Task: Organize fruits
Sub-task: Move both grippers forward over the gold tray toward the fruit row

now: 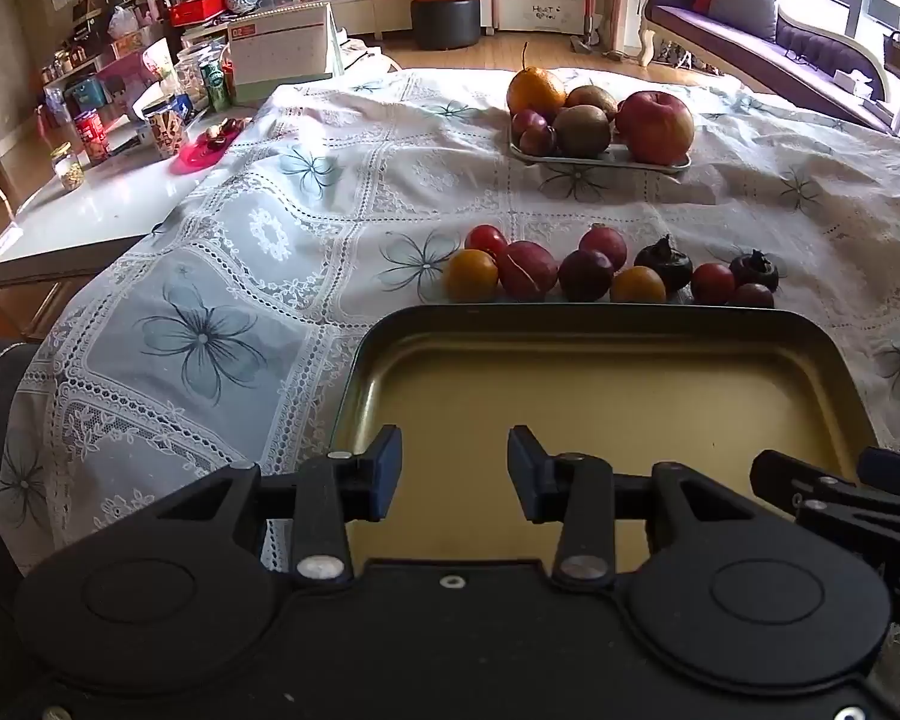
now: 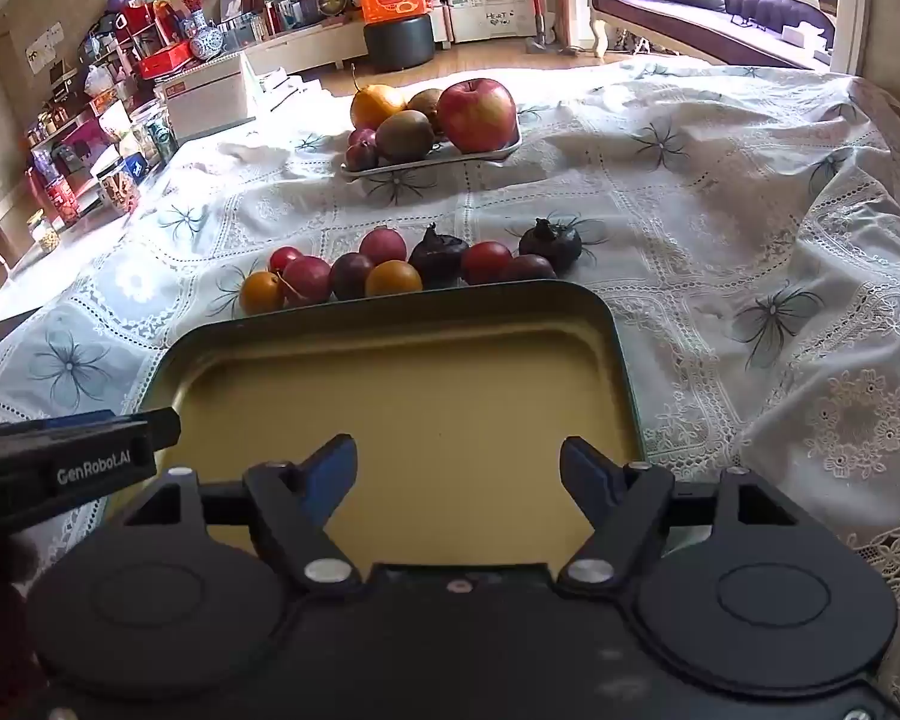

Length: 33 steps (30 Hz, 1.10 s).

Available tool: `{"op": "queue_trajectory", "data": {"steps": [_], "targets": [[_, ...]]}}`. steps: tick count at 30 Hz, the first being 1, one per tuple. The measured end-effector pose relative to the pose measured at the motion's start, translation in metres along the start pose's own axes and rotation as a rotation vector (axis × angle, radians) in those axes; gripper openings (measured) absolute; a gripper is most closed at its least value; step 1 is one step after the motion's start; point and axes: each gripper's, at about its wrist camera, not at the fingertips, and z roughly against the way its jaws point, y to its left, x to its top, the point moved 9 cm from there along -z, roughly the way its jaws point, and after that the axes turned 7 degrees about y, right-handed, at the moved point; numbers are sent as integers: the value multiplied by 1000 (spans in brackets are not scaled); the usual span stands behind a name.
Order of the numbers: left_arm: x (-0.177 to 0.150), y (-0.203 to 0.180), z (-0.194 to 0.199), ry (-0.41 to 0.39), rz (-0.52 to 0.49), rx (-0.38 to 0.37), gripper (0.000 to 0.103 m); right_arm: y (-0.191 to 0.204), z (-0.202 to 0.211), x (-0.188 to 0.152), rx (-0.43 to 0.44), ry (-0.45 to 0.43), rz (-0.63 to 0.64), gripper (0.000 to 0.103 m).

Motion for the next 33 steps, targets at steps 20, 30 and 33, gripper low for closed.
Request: {"op": "queue_trajectory", "data": {"steps": [20, 30, 33], "targets": [[-8, -3, -8, 45, -9, 9, 50, 4, -5, -5, 13, 42, -4, 79], [-9, -3, -8, 46, -11, 9, 50, 4, -6, -4, 14, 47, -1, 79], [-9, -4, -7, 51, -12, 9, 50, 4, -6, -5, 14, 48, -2, 79]]}}
